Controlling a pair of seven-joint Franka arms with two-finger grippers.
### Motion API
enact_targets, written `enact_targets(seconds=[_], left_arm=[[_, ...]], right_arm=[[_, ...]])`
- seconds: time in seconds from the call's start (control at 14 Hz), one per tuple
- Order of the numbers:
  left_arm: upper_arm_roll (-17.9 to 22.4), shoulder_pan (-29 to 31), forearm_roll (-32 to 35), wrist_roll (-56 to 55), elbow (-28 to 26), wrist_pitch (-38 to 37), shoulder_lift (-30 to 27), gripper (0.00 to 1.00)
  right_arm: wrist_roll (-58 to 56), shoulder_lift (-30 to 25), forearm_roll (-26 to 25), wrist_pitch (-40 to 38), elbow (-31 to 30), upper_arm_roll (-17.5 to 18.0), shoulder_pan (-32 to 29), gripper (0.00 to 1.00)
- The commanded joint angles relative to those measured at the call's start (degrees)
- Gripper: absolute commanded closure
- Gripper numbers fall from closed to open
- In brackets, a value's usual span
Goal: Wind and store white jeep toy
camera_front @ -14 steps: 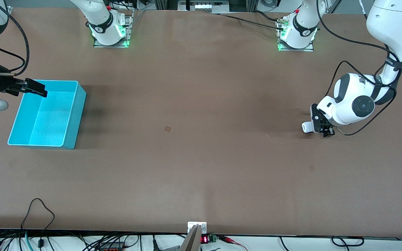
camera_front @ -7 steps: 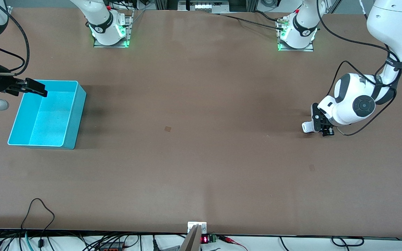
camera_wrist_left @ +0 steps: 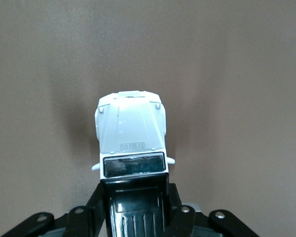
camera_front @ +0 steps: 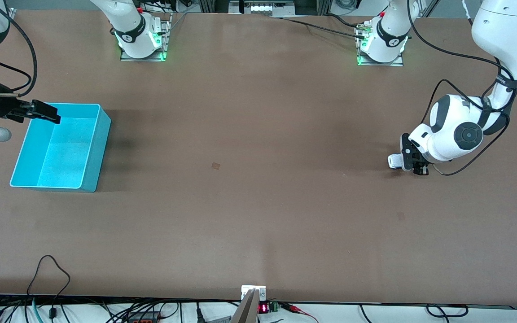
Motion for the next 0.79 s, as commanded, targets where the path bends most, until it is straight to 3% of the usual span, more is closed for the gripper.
enact_targets(seconds=[0.0, 0.72], left_arm=[[-0.70, 0.73, 0.05, 3.19, -0.11, -0.27, -1.07, 0.70], [-1.57, -0.23, 0.05, -2.60, -0.64, -0.36, -1.69, 0.77]], right_arm=[[-1.29, -0.96, 0.37, -0.36, -1.03, -0.07, -0.29, 0.00], [-1.20, -1.05, 0.28, -0.45, -0.94, -0.07, -0.38, 0.00]])
